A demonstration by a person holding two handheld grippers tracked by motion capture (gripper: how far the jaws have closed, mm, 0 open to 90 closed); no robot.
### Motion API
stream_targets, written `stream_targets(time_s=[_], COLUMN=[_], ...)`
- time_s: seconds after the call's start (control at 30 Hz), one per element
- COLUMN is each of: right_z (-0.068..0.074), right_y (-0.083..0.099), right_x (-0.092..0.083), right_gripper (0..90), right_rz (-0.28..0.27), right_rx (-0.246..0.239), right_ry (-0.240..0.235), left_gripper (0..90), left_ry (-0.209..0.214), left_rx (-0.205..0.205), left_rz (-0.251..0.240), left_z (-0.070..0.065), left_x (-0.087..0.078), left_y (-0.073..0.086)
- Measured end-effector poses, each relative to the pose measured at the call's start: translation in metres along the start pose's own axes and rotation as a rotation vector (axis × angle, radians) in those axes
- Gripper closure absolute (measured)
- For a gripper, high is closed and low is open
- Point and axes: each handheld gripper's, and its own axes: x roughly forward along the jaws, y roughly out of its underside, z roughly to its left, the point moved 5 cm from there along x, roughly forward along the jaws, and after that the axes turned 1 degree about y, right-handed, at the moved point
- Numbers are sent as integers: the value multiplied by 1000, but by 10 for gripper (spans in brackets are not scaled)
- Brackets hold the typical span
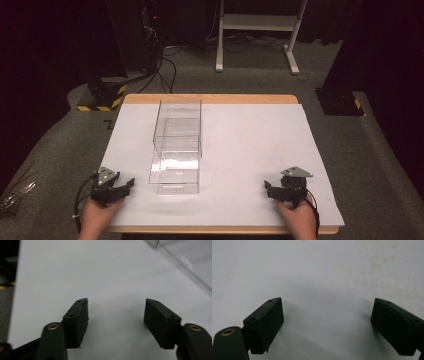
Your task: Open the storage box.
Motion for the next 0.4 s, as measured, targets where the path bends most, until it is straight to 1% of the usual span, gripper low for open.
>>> stream_targets(time_s=[0.07,0.1,0.13,0.23,0.4], right_z=[0,0,0,0,0], right_y=[0,0,0,0,0], right_x=[0,0,0,0,0], right_gripper=[111,111,111,111,111], right_rz=[0,0,0,0,0], right_rx=[0,0,0,0,0], right_ry=[0,0,0,0,0], left_gripper=[351,350,336,321,317], left_ry=[10,22,32,30,34], left_rx=[-17,-31,-28,-17,-17], left_rz=[3,3,4,7,7], left_z=[2,2,3,2,2], left_x=[0,0,0,1,1], left_y=[0,0,0,0,0])
